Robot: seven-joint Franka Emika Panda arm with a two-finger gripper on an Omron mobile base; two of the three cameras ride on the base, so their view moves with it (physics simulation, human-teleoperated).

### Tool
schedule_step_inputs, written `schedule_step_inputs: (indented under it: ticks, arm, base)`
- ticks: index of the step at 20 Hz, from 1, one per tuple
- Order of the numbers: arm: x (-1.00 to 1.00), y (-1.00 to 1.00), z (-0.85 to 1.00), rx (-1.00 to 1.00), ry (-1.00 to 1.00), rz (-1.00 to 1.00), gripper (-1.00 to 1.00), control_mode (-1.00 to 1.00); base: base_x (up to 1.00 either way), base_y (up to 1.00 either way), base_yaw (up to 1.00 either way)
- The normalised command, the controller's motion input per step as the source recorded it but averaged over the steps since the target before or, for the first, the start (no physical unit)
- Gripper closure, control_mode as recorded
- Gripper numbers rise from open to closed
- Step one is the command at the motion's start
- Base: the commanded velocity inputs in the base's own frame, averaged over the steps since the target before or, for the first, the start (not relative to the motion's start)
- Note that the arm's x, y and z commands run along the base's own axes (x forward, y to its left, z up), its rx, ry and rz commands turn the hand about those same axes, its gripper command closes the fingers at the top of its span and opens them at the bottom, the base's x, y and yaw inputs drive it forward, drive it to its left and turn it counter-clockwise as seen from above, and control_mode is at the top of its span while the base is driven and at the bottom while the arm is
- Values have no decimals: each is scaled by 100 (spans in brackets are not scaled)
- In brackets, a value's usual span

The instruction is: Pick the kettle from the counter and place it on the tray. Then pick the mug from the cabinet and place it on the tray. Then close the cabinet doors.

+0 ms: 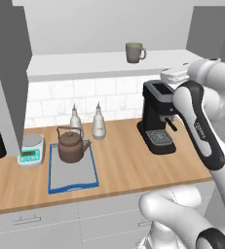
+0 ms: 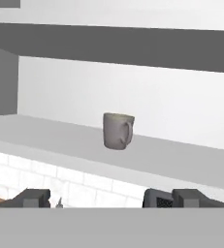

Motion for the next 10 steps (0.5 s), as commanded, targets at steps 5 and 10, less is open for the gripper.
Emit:
schedule_step_inputs:
  ticks: [5, 10]
  arm:
    - [10, -18, 5, 13, 0, 0, -100, -100]
    - [19, 2, 14, 3, 0, 0, -100, -100]
  base:
    - [0, 0, 0]
    - [0, 0, 0]
